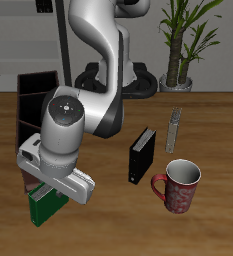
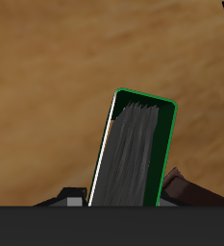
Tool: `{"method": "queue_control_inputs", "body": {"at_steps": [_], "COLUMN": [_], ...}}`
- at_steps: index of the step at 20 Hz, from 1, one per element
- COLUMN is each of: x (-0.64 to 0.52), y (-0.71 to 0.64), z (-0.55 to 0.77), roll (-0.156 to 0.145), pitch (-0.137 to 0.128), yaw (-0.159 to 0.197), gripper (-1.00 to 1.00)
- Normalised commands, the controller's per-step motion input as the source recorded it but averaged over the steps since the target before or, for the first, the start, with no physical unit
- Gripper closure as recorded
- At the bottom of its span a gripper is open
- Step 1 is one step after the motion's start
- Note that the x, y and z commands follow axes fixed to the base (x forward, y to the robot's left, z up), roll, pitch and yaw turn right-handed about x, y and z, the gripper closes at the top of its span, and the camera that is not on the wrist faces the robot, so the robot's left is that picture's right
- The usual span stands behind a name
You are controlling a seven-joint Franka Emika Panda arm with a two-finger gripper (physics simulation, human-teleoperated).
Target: Place the green book into the right desk caddy's right compartment
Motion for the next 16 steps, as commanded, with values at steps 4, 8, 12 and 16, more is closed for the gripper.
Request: {"method": "queue_control_inputs", "body": {"at_steps": [4,8,12,16], "x": [-0.08,-0.17,-0.18,-0.29], "y": [0.06,0.13,-0.01,-0.05], "z": [0.27,0.43,0.50,0.68], "roll": [-0.001,0.020,-0.016,-0.011], "pitch": [-0.031,-0.062,-0.060,-0.077], "yaw": [0.007,0.023,0.002,-0.008], "gripper": [1.00,1.00,1.00,1.00]}}
